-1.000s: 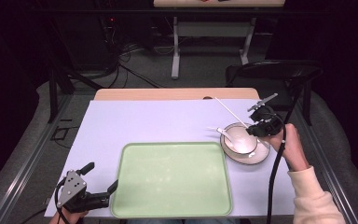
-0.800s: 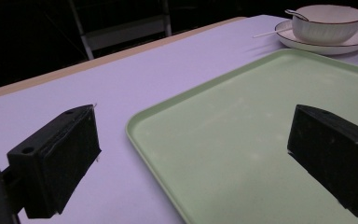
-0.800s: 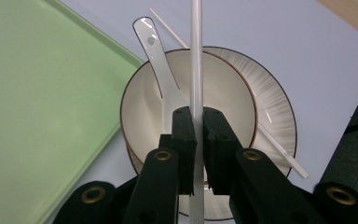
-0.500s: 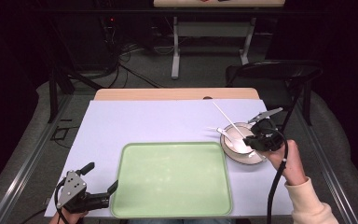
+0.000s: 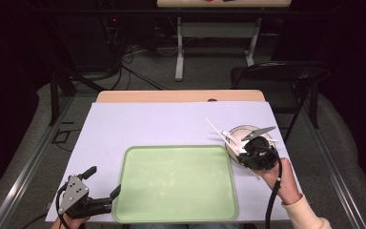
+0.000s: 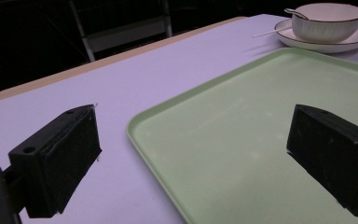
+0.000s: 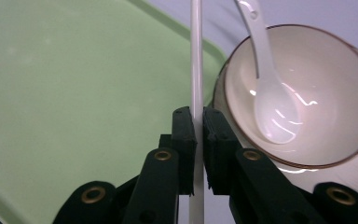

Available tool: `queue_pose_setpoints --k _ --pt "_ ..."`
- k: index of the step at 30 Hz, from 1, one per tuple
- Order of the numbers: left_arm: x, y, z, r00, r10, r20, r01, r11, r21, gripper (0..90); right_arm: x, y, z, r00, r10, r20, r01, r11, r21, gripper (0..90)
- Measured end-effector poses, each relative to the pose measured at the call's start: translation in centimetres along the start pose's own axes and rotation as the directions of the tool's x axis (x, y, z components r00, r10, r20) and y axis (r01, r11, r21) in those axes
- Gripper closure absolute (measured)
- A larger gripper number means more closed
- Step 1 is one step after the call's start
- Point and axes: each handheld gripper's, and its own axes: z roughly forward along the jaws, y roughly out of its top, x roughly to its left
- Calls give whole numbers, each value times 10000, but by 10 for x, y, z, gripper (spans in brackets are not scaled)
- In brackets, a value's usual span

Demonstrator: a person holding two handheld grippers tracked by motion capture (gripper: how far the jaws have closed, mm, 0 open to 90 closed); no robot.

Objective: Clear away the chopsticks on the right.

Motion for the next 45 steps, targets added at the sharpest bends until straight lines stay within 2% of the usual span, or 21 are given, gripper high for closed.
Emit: queue_pose_setpoints --k 1,8,19,22,27,34,40,45 --pt "0 0 0 10000 -15 -4 15 10000 -9 23 7 -3 7 10000 -77 -32 78 9999 127 838" --pt "1 0 1 10000 -20 14 20 10000 48 22 16 -8 22 9996 121 -242 -109 9987 498 838" --pt "0 1 3 10000 14 88 -15 10000 63 21 30 -21 38 9975 576 -421 -550 9966 606 838" --pt "1 1 2 10000 7 88 -7 10000 56 20 33 -23 43 9947 751 -708 -706 9954 652 838" --pt "1 1 3 9999 -20 105 20 10000 66 20 38 -26 52 9900 1074 -918 -1007 9921 746 838" --pt "1 1 3 9999 -27 136 26 10000 92 20 49 -31 69 9897 1134 -874 -1024 9873 1213 838" --pt "1 1 4 9999 -60 162 59 9999 90 20 49 -31 76 9891 1253 -774 -1139 9840 1372 838" --pt "1 1 3 9999 -90 124 89 10000 37 19 55 -32 81 9924 1071 -607 -964 9827 1584 837"
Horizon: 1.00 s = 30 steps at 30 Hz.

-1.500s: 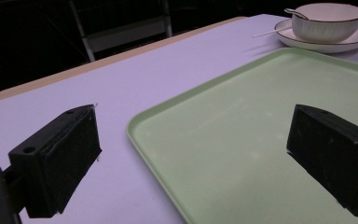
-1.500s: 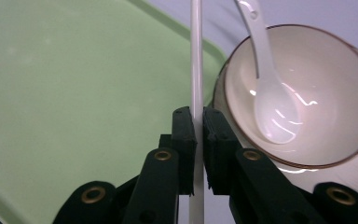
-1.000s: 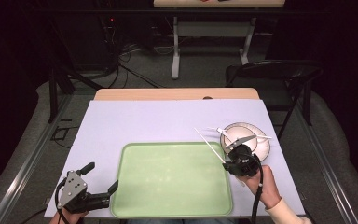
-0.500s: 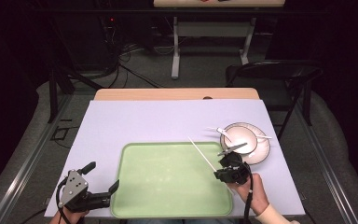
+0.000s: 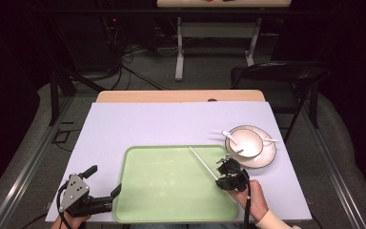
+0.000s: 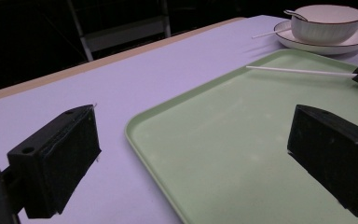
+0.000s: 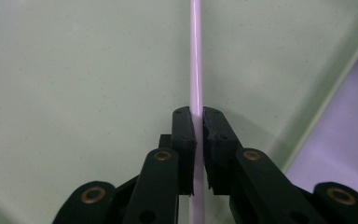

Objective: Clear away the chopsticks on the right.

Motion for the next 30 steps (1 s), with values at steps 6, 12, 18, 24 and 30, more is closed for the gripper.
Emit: queue_pose_setpoints --k 6,12,18,24,30 --pt "0 0 0 10000 50 7 -50 10000 -17 20 0 1 4 9997 -204 142 201 9996 188 789" --pt "0 0 -1 10000 75 5 -75 10000 -1 20 3 1 1 9975 -679 186 676 9976 180 628" --pt "0 0 -1 10000 71 -58 -71 10000 10 20 5 2 -17 9763 -2152 239 2160 9754 -429 409" --pt "0 -1 -1 10000 -13 -98 13 10000 -14 18 -1 8 -37 9450 -3221 560 3257 9425 -753 248" --pt "0 0 -1 10000 41 -26 -40 10000 83 20 -14 14 -60 9319 -3512 908 3599 9265 -1098 103"
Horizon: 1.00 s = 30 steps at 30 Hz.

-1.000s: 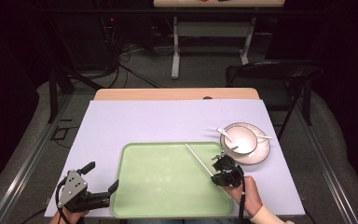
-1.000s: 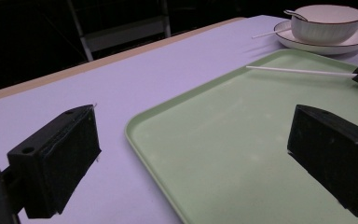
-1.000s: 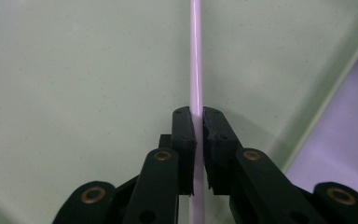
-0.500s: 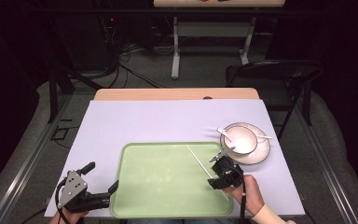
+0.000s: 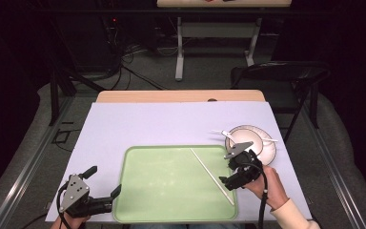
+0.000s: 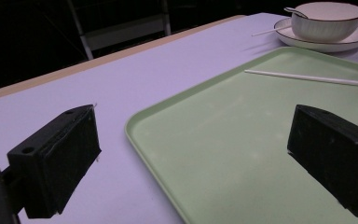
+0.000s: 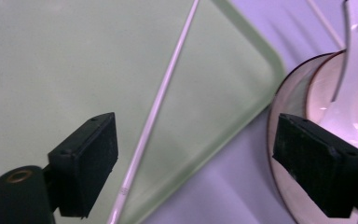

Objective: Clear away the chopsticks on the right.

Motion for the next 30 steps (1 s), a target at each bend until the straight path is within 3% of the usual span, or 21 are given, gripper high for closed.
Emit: queue_pose_setpoints --k 4,6,8,15,21,28,30 --pt "0 0 1 10000 -18 -7 18 10000 8 19 -16 4 -14 9978 -474 456 472 9989 52 6" --pt "0 0 1 10000 -20 3 20 10000 -3 20 -27 6 -21 9951 -813 569 810 9967 68 0" --pt "1 0 1 10000 4 1 -4 10000 -21 20 -40 8 -28 9923 -845 903 839 9964 103 0" --pt "1 0 1 10000 -11 -10 11 10000 -6 19 -87 17 -47 9905 -561 1253 566 9984 -4 0" --pt "0 0 1 10000 -44 -11 44 10000 -15 20 -123 21 -46 9907 -288 1333 271 9995 142 0" --pt "1 0 1 10000 -76 -21 76 10000 -14 19 -157 27 -36 9936 -256 1103 190 9980 601 0" --pt "1 0 1 10000 -77 -19 77 10000 -7 20 -166 28 -32 9923 -174 1227 71 9965 837 0"
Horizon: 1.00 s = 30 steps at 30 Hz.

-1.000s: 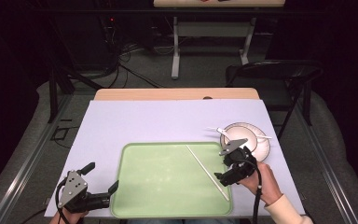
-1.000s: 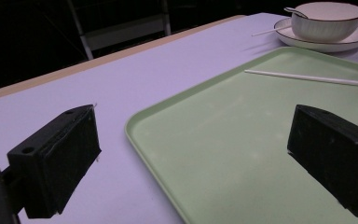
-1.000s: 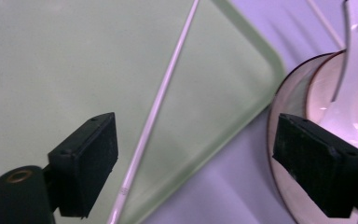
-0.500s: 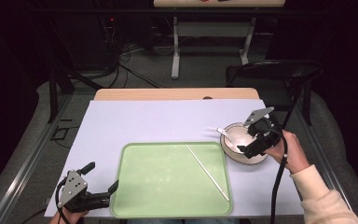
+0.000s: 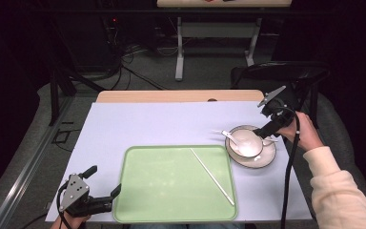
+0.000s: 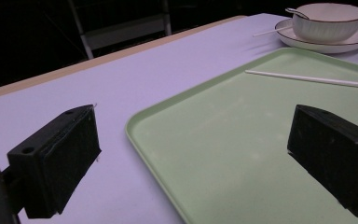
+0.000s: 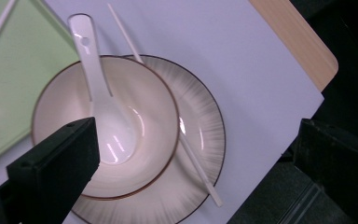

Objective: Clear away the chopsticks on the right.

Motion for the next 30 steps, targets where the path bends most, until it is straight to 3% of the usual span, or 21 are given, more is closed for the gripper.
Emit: queue_pose_setpoints --k 6,13,18,25,30 --pt "0 0 0 10000 -11 19 11 10000 1 20 -25 2 19 9993 353 -83 -349 9988 357 0" --pt "0 0 0 10000 -35 8 35 10000 -2 19 -41 -3 49 9968 765 -229 -736 9912 1098 1" --pt "0 0 0 10000 -65 -20 65 10000 -29 19 -49 -8 60 9946 1015 -226 -969 9835 1526 24" --pt "0 0 0 10000 -72 -30 72 10000 -41 20 -51 -13 69 9956 855 -392 -778 9827 1679 255" --pt "1 0 0 10000 -53 -33 53 10000 -38 19 -44 -17 76 9969 198 -755 -32 9769 2137 401"
